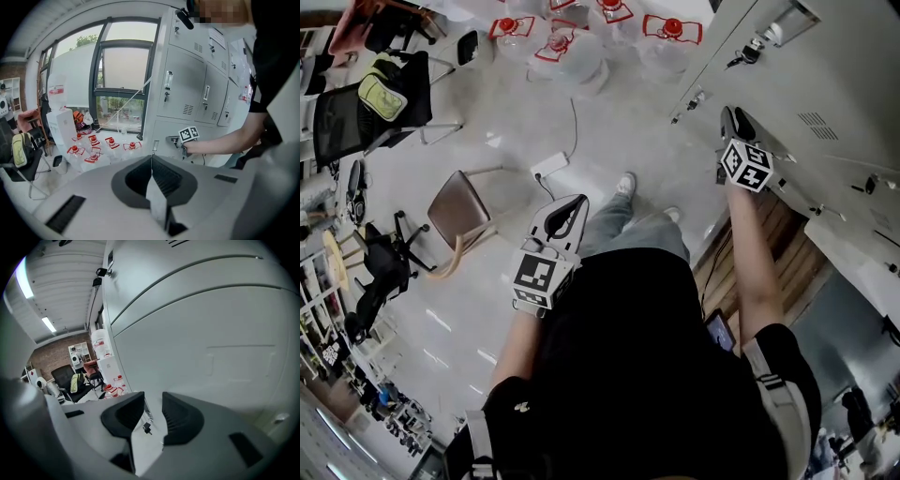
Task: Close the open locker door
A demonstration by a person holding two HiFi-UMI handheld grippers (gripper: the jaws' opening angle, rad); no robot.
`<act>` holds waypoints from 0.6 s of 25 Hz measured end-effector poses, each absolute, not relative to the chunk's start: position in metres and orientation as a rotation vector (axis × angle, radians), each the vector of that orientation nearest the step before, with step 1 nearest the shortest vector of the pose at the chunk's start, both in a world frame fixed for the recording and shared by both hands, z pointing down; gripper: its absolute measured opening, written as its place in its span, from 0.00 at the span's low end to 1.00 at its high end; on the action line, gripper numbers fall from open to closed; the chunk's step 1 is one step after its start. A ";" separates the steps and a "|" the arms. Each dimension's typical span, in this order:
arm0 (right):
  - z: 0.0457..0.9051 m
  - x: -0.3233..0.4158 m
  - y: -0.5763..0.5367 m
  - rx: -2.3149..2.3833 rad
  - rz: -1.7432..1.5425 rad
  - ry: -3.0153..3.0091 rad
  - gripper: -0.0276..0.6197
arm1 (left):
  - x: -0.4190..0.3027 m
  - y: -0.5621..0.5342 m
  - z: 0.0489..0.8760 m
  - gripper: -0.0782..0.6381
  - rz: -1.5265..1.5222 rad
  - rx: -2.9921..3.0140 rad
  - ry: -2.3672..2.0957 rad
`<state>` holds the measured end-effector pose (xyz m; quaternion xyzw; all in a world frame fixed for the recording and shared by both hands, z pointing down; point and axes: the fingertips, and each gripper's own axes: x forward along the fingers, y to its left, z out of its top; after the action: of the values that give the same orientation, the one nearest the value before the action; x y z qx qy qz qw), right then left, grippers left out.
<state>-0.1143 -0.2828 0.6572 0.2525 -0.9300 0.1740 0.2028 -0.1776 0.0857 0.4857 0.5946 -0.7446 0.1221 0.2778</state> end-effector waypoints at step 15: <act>0.569 -0.061 -0.208 0.680 0.428 -2.670 0.19 | -0.161 0.020 0.465 0.14 0.289 1.912 -1.849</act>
<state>-0.0615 -0.2081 0.5691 0.2401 -0.9427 0.1510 0.1757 -0.1608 0.0199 0.4648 0.6952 -0.6725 0.1050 0.2312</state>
